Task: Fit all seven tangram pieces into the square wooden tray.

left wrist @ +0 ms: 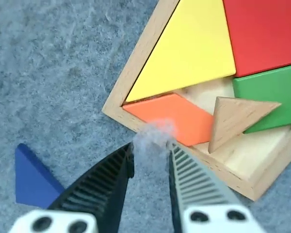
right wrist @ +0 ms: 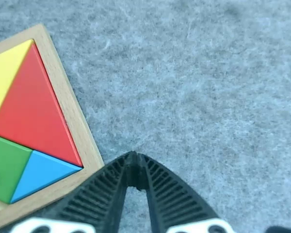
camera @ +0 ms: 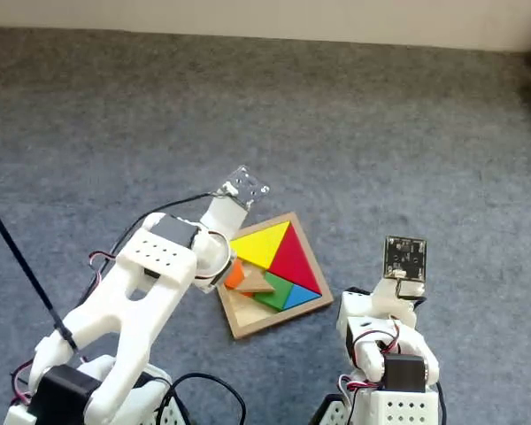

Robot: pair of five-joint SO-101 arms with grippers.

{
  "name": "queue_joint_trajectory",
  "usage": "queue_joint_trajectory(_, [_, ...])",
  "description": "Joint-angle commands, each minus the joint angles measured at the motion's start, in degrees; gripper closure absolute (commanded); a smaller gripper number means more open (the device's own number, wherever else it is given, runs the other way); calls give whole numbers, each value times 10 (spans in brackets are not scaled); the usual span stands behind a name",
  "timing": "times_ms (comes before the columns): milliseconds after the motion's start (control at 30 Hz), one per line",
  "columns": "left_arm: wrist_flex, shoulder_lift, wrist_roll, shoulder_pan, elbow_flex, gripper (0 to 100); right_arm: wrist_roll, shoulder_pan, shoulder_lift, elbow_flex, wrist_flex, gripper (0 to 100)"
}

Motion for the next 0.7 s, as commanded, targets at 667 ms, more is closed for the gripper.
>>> queue_joint_trajectory(667, [-62,-16,11,99,54,884,-5,7,-7,80,4,993])
